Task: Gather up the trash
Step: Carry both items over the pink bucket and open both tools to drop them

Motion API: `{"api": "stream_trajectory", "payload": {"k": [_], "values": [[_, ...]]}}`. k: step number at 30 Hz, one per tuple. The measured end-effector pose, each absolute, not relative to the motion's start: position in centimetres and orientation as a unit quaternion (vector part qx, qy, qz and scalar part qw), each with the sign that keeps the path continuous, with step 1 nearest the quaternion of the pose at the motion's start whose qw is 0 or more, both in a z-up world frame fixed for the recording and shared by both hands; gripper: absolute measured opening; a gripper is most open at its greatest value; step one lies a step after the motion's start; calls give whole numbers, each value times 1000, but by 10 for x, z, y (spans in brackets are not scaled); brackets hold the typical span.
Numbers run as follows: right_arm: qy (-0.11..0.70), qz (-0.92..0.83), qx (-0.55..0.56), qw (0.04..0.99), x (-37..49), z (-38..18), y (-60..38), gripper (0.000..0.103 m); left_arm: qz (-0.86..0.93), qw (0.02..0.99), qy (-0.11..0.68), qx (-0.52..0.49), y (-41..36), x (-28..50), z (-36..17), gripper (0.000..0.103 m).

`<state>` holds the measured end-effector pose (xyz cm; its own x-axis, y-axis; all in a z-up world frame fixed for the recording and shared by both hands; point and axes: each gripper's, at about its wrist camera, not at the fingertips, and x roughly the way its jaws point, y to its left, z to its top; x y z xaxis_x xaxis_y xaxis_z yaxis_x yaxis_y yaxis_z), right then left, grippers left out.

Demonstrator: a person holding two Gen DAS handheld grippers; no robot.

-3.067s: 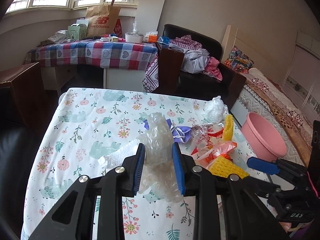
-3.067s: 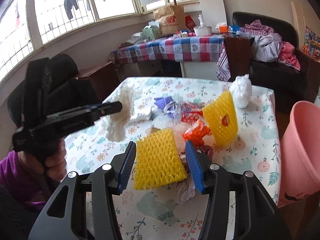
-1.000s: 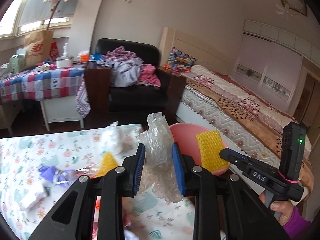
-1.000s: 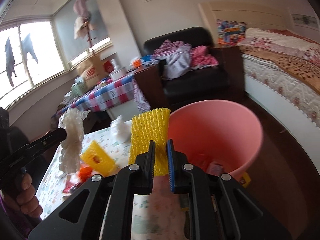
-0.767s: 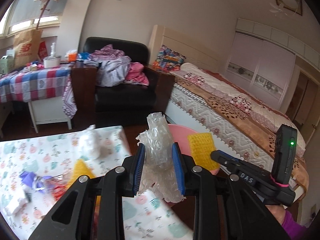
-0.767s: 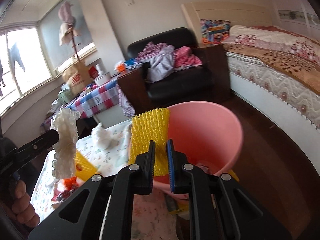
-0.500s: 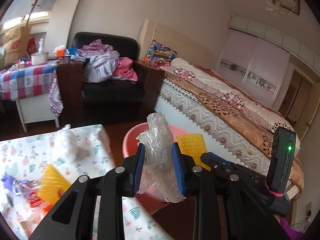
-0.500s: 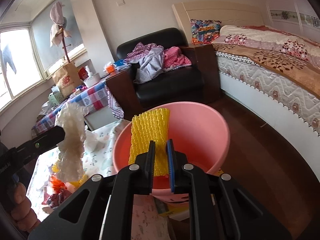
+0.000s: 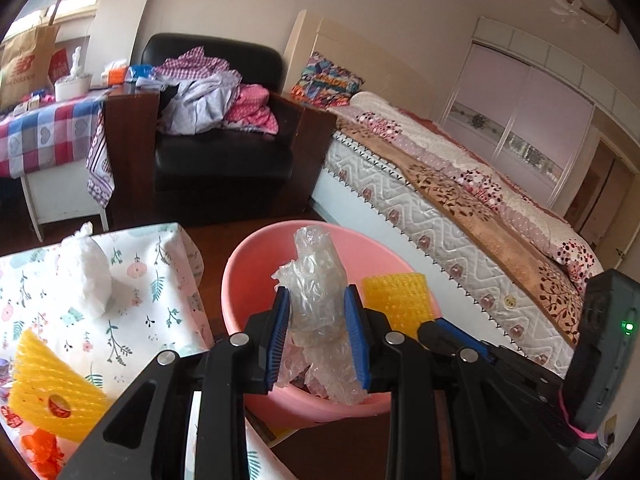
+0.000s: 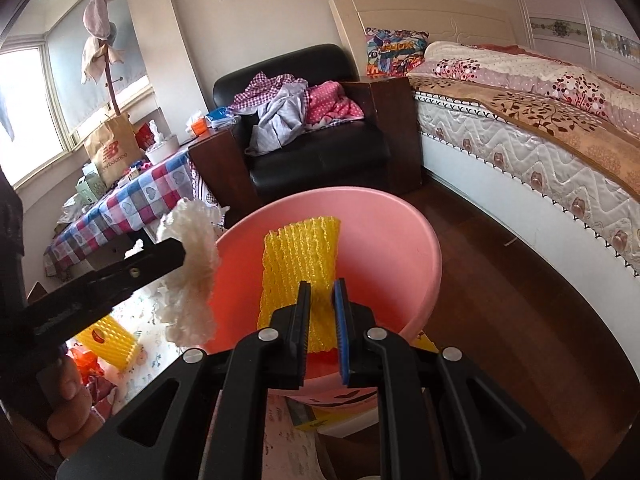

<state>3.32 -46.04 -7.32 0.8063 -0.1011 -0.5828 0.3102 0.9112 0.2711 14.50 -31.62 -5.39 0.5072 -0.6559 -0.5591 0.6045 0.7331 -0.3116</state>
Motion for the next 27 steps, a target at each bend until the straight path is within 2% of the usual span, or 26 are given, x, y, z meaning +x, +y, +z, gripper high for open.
{"api": "stream_trajectory", "payload": {"k": [7,12,15,20,27], "values": [[299,-115,178,931,39,-78,-463,12,-354,863,357,-54,-315,154,-69,29],[312,-110,192,924,41,-83,-466,13,-360,859,360,-54,-314,153,-68,34],[317,-109,199,921,41,-85,-467,15,-361,859,360,-53,-313,150,-67,40],[314,-108,195,923,40,-84,-466,32,-364,859,358,-49,-311,144,-62,43],[300,-102,186,930,31,-72,-460,32,-373,859,346,-54,-305,131,-47,44]]}}
